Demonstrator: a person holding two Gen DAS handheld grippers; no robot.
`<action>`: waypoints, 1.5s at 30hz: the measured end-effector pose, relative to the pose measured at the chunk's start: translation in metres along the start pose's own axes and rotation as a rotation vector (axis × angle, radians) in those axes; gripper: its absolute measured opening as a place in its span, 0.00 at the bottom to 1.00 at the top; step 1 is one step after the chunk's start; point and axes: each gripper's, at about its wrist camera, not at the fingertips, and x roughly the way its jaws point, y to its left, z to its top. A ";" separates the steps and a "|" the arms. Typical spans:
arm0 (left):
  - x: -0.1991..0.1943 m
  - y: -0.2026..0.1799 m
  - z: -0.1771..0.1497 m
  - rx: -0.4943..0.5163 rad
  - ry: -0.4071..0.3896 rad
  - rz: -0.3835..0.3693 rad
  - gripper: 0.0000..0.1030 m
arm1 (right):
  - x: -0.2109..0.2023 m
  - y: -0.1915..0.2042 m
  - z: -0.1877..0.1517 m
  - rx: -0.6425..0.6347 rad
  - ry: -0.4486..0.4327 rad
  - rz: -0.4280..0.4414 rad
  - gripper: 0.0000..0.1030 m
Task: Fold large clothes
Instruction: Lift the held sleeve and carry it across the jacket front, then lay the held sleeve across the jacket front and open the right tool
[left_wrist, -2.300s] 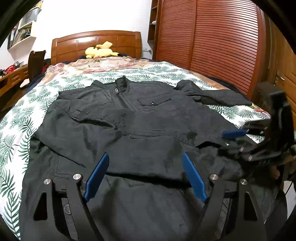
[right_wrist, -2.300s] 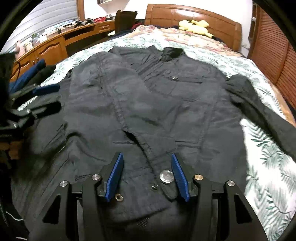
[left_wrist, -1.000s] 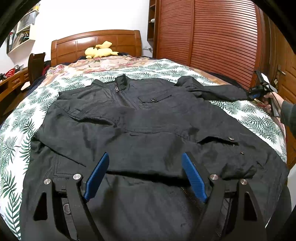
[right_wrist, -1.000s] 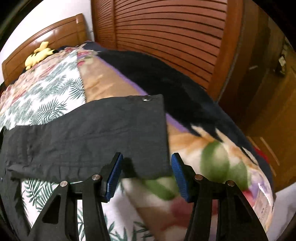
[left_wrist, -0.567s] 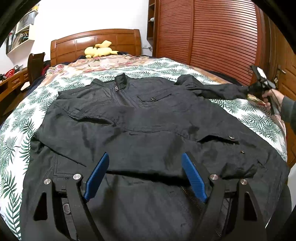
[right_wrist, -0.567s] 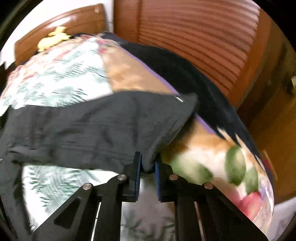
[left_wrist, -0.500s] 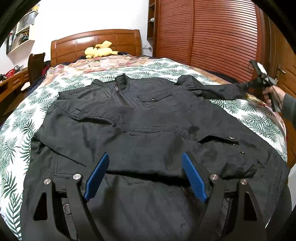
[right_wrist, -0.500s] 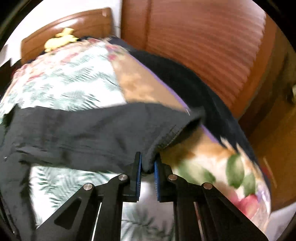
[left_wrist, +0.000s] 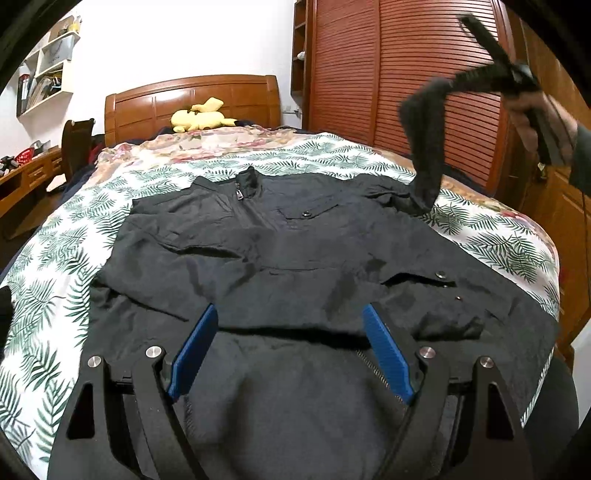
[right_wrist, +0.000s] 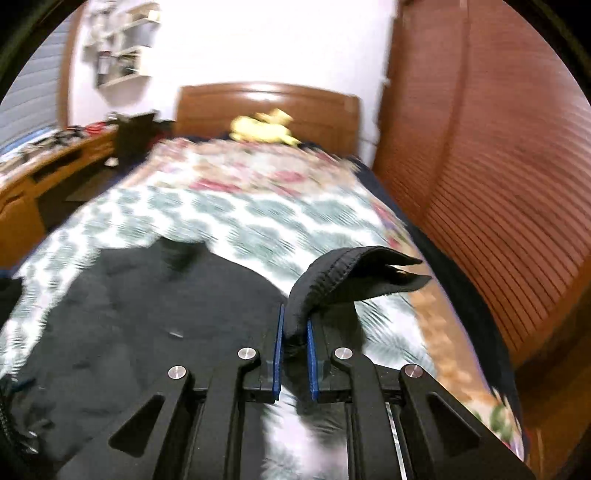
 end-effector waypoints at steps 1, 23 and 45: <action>-0.003 0.003 -0.001 -0.002 0.000 0.003 0.80 | -0.007 0.014 0.004 -0.018 -0.017 0.026 0.11; -0.035 0.052 -0.004 -0.087 -0.042 0.077 0.80 | -0.032 0.083 -0.078 -0.160 0.090 0.320 0.11; -0.024 0.042 -0.005 -0.057 -0.019 0.083 0.80 | 0.008 0.114 -0.131 -0.065 0.210 0.390 0.12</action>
